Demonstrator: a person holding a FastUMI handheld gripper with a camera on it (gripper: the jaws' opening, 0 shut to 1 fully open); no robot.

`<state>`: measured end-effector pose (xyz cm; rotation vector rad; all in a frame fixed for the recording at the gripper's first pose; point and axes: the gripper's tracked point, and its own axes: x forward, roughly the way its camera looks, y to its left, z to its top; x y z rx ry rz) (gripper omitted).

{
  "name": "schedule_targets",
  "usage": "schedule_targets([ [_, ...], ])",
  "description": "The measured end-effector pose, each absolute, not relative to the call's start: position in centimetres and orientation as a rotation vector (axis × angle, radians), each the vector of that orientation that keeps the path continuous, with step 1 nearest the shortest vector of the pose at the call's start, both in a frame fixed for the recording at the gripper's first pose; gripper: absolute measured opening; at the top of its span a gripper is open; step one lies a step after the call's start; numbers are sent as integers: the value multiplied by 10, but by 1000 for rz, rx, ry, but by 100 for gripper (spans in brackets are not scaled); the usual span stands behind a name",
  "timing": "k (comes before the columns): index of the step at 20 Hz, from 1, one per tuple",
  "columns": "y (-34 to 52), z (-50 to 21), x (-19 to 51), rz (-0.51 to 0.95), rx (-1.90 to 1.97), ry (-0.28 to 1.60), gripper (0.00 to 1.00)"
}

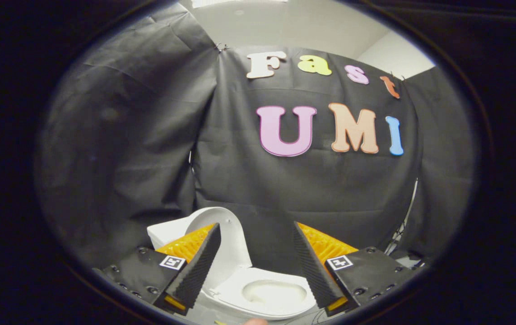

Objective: Open the toilet lid.

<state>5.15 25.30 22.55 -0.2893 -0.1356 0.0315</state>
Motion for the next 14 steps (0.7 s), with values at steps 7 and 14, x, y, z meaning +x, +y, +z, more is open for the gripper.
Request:
schedule_targets([
  [7,188,181,24,24,-247,-70,98],
  [14,120,145,9,-45,-249,-65,98],
])
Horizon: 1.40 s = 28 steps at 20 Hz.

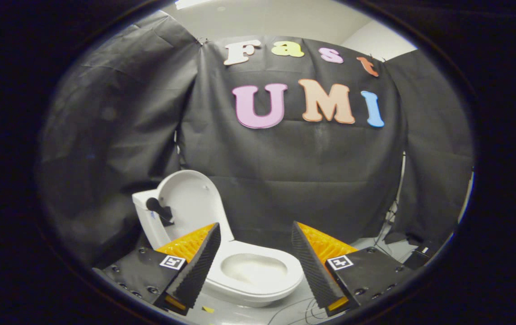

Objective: Open the toilet lid.

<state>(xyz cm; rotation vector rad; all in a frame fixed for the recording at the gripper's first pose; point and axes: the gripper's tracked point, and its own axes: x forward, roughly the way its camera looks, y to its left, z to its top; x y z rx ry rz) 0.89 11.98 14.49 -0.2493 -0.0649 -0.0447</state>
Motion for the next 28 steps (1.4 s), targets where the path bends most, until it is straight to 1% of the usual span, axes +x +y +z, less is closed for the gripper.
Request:
schedule_targets([
  [2,109,145,6,-55,-234,-90,98],
  [7,101,129,20,-46,-265,-72,98],
  [11,85,89,31,-58,-218,10,98],
  [13,81,80,35,-53,-164,30,98],
  [17,74,102,33,-50,-138,-25,98],
  [21,49,121,18,-116,-174,-84,98],
  [28,20,131,-4,-177,-111,-110,97],
])
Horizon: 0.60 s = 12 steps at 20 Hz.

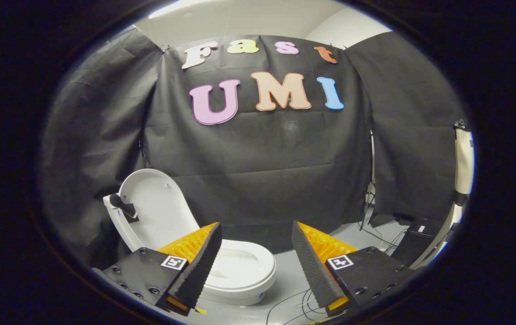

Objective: Open the toilet lid.

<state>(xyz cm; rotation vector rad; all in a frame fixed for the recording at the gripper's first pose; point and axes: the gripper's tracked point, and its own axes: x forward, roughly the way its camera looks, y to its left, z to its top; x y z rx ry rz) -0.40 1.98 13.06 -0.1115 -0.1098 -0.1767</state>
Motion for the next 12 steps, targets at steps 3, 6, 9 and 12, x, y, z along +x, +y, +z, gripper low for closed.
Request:
schedule_targets([
  [3,17,130,-4,-180,-126,-107,97],
  [6,7,116,-7,-199,-160,-45,97],
  [9,8,119,-9,-193,-124,-60,97],
  [12,8,120,-8,-197,-129,-68,97],
])
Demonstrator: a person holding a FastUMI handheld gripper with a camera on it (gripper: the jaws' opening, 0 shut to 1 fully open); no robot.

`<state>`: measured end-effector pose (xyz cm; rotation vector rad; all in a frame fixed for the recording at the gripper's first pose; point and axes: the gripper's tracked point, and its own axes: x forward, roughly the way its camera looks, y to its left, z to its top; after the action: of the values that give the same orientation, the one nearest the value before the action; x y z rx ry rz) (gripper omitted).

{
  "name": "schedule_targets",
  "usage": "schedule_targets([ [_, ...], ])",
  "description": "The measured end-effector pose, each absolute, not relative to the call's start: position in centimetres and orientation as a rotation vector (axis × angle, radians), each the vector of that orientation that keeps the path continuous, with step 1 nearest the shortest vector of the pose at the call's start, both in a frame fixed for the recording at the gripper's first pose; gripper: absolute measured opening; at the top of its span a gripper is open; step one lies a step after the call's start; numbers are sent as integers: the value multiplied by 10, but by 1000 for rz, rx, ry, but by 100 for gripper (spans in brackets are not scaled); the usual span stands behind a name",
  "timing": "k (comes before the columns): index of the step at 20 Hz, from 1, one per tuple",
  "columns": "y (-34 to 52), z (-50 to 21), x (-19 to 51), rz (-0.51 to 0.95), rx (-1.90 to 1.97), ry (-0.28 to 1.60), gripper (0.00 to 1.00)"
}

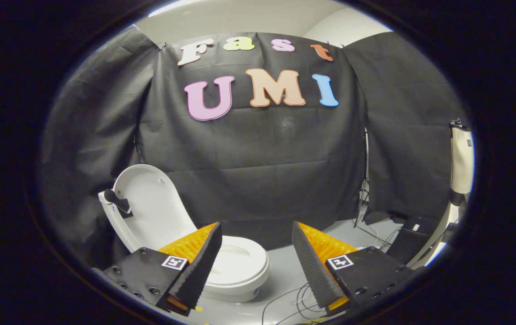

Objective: Open the toilet lid.

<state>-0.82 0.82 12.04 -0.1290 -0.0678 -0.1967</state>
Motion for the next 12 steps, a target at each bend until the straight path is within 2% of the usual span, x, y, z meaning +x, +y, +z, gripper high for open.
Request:
schedule_targets([
  [12,11,109,-8,-173,-133,-31,97],
])
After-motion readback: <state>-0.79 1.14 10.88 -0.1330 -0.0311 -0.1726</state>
